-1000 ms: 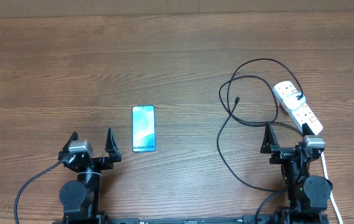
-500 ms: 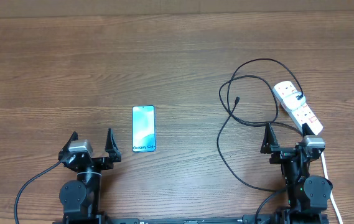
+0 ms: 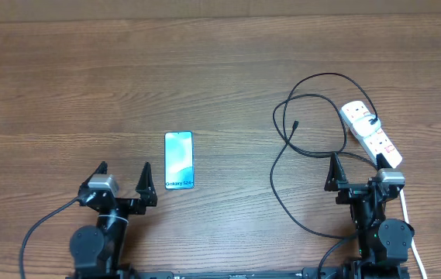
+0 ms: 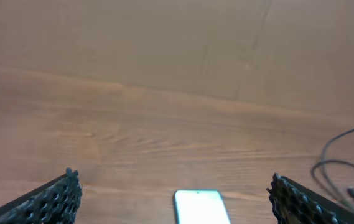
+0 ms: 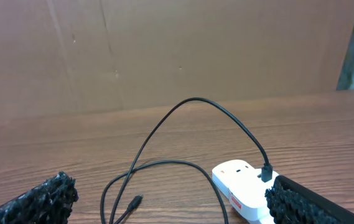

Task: Plug charger to phone and switch on socket
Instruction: 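Move the left gripper forward over the phone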

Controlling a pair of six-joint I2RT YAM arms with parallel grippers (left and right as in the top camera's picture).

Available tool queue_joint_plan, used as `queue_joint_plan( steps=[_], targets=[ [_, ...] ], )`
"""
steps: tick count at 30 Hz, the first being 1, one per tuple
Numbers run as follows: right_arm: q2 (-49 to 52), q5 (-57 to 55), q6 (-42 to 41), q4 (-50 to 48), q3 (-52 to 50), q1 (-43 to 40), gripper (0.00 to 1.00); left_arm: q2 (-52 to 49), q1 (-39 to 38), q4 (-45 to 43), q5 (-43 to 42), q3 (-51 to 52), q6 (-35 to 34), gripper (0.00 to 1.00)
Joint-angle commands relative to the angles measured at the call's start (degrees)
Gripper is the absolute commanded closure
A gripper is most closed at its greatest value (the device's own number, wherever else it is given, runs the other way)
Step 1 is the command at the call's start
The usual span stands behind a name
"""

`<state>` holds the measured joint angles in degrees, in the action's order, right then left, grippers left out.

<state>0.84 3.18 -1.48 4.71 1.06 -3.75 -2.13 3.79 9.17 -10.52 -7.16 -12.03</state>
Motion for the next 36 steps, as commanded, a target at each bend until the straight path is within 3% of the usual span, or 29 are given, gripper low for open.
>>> queue_joint_plan(
  steps=[1, 6, 14, 20, 24, 33, 36],
  targets=[
    [-0.61, 0.33, 0.24, -0.28, -0.61, -0.13, 0.00, -4.07, 0.28, 1.68, -1.79, -8.59, -1.27, 0.00],
    [-0.61, 0.35, 0.24, -0.28, -0.61, -0.13, 0.00, -16.92, 0.26, 9.97, -3.72, -21.20, -1.27, 0.00],
    [-0.61, 0.33, 0.24, -0.28, -0.61, -0.13, 0.00, -43.43, -2.03, 30.45, -5.55, -47.52, -1.18, 0.00],
    [-0.61, 0.33, 0.24, -0.28, -0.61, -0.13, 0.00, -60.15, -11.80, 46.56, 5.84, -64.89, -0.39, 0.00],
    [-0.61, 0.35, 0.24, -0.28, -0.61, -0.13, 0.00, -68.04, -18.08, 51.23, 13.92, -67.47, -0.63, 0.00],
    [-0.61, 0.33, 0.24, -0.28, -0.61, -0.13, 0.00, -83.97, -18.82, 52.54, 13.29, -66.82, -6.47, 0.01],
    [-0.61, 0.33, 0.24, -0.28, -0.61, -0.13, 0.00, -89.68, -18.82, 51.63, 9.03, -66.82, -6.64, 0.01]
  ],
)
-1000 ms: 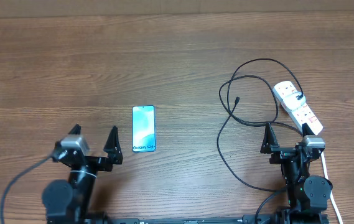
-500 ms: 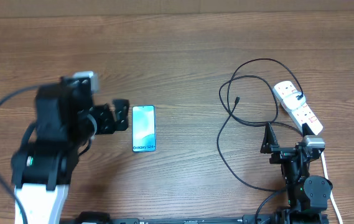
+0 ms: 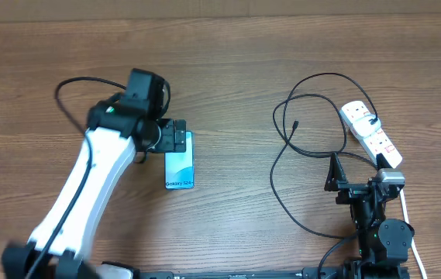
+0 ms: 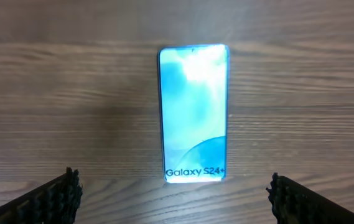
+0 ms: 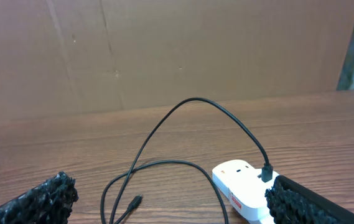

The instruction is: Plug charger to phone and switch on socket

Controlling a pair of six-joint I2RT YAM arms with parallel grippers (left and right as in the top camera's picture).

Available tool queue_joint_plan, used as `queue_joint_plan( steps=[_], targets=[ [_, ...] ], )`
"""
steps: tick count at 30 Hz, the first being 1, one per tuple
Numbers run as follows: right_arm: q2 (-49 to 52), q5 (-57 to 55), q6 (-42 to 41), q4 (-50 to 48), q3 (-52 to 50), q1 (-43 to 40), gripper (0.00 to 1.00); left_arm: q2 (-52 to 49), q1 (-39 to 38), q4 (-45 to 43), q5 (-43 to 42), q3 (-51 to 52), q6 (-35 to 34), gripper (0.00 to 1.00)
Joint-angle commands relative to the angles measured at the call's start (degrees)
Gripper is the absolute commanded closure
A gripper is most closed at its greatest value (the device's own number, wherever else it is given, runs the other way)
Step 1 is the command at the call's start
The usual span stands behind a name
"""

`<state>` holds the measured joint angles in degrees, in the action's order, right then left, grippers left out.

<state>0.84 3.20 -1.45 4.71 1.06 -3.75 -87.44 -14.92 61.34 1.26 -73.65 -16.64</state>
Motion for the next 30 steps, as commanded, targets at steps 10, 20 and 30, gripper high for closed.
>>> queue_joint_plan(
  steps=[10, 20, 30],
  targets=[
    [-0.61, 0.31, 0.22, -0.28, -0.61, -0.13, 0.00, -17.68, -0.24, -2.89, -3.89, -0.33, -1.60, 0.00],
    [-0.61, 0.31, 0.22, -0.28, -0.61, -0.13, 0.00, -24.04, -1.90, -6.56, -5.64, -0.33, -1.40, 0.00],
    [-0.61, 0.31, 0.22, -0.28, -0.61, -0.13, 0.00, -29.38, -1.99, -7.52, -5.81, -0.31, -3.39, 0.01]
  ],
)
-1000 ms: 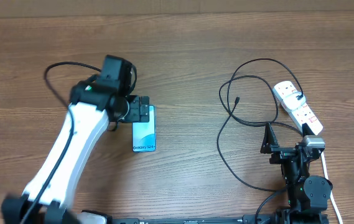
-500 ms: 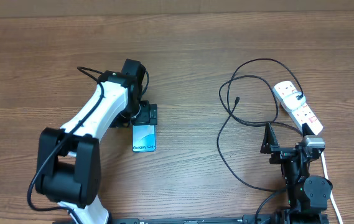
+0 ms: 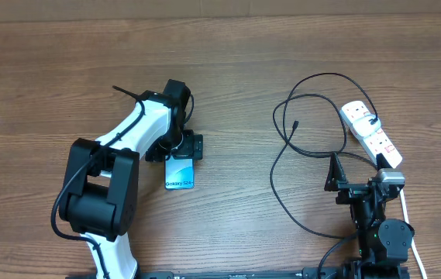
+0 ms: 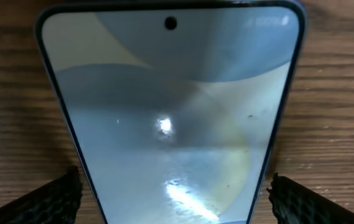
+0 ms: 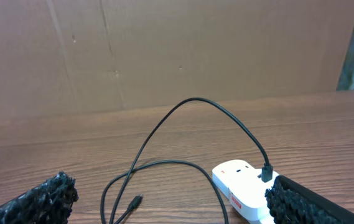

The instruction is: Plug charger to phone and switch on socket

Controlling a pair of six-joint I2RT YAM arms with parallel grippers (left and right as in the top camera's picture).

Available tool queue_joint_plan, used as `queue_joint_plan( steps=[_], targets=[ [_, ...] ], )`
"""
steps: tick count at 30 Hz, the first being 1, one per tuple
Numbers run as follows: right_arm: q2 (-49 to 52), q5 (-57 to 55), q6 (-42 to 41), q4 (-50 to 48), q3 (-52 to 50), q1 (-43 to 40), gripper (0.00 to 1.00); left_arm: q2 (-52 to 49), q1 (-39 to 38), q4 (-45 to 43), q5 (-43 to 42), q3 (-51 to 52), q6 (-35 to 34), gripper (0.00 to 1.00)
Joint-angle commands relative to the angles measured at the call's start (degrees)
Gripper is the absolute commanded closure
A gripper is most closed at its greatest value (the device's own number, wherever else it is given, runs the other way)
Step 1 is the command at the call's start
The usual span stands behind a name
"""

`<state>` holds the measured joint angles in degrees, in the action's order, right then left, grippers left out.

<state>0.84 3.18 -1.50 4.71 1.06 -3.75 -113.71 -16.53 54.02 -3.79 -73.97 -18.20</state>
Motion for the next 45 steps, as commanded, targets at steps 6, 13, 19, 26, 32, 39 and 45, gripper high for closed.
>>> queue_joint_plan(
  steps=[6, 13, 19, 26, 32, 39, 45],
  targets=[
    [-0.61, 0.33, 0.26, -0.28, -0.61, -0.13, 0.00, -5.31, -0.39, 0.98, -2.05, 0.13, -6.08, 0.00],
    [-0.61, 0.33, 0.26, -0.28, -0.61, -0.13, 0.00, -8.04, -0.52, 3.28, -3.39, 1.27, -6.08, 0.00],
    [-0.61, 0.33, 0.26, -0.28, -0.61, -0.13, 0.00, -8.24, -1.11, 0.52, -3.30, 4.76, -6.03, 0.00],
    [-0.61, 0.35, 0.26, -0.28, -0.61, -0.13, 0.00, -8.24, -1.99, -2.08, -3.32, 6.86, -6.03, 0.19],
    [-0.61, 0.33, 0.26, -0.28, -0.61, -0.13, 0.00, -8.24, -1.99, -3.15, -4.74, 6.84, -6.10, 0.36],
    [-0.61, 0.33, 0.26, -0.28, -0.61, -0.13, 0.00, -8.22, -1.51, -2.58, -10.40, 6.19, -6.01, 0.37],
    [-0.61, 0.33, 0.26, -0.28, -0.61, -0.13, 0.00, -8.22, -0.44, 1.46, -15.91, 3.28, -5.90, 0.41]
  ],
)
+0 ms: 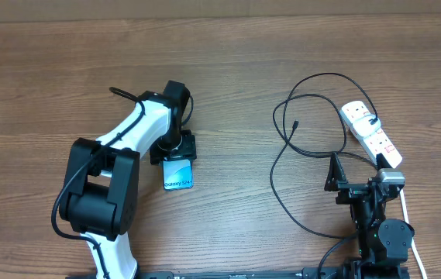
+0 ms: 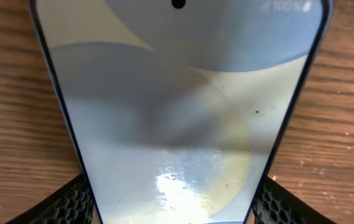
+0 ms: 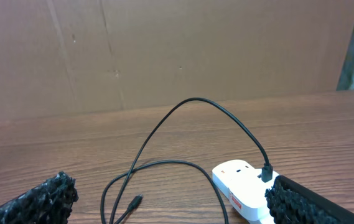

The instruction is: Plug charger to phone and switch on socket

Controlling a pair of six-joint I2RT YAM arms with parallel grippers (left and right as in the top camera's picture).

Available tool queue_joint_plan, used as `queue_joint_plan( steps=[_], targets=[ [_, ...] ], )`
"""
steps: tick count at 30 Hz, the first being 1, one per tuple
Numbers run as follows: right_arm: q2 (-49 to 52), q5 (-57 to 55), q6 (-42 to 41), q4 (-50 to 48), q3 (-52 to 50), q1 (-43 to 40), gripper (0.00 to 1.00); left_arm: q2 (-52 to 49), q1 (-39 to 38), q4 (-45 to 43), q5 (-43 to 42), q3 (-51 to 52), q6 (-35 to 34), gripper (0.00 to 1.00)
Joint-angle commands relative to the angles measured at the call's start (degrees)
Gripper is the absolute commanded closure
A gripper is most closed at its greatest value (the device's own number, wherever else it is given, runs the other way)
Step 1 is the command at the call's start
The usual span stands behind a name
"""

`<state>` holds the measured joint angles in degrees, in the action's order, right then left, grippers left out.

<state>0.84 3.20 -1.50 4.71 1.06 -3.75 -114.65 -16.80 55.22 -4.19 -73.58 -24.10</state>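
The phone [image 1: 178, 177] lies face up, screen lit, left of the table's middle. My left gripper [image 1: 173, 149] is down over its far half. In the left wrist view the phone [image 2: 177, 112] fills the frame and the left gripper [image 2: 173, 208] is shut on it, with a fingertip [image 2: 71, 202] pressed against each long edge. The white power strip [image 1: 371, 136] lies at the right with a black charger cable [image 1: 282, 167] plugged into it. The cable's free plug [image 1: 294, 124] lies loose on the wood. My right gripper [image 1: 356, 186] rests open near the front edge, holding nothing.
The cable loops widely between the table's middle and the strip. In the right wrist view the strip [image 3: 245, 186] and the free plug [image 3: 134, 202] lie just ahead of the open right gripper [image 3: 177, 208]. A brown cardboard wall [image 3: 177, 56] stands behind the table.
My left gripper's fingers, then spread apart on either side of the phone, have closed in against its long edges. The phone fills more of the left wrist view. The right arm has not moved.
Both arms rested open at the front edge with the phone ahead of the left one. Then my left arm was stretched out above the phone. Then it was low over the phone's far half, fingers apart. Now those fingers are shut on the phone. The right arm stayed still throughout.
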Motion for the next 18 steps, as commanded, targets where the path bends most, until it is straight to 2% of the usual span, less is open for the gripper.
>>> queue_joint_plan(
  steps=[1, 9, 15, 18],
  targets=[
    [-0.61, 0.33, 0.26, -0.28, -0.61, -0.13, 0.00, -7.28, -0.04, 1.01, -16.11, 2.36, 0.15, 0.41],
    [-0.61, 0.31, 0.26, -0.28, -0.61, -0.13, 0.00, -7.28, 0.33, 5.97, -18.88, -0.90, 2.03, 0.42],
    [-0.61, 0.31, 0.26, -0.28, -0.61, -0.13, 0.00, -7.28, 0.33, 5.53, -18.40, -0.96, 2.25, 0.42],
    [-0.61, 0.31, 0.26, -0.28, -0.61, -0.13, 0.00, -7.28, 0.33, 3.45, -15.21, -0.96, 2.23, 0.41]
  ],
)
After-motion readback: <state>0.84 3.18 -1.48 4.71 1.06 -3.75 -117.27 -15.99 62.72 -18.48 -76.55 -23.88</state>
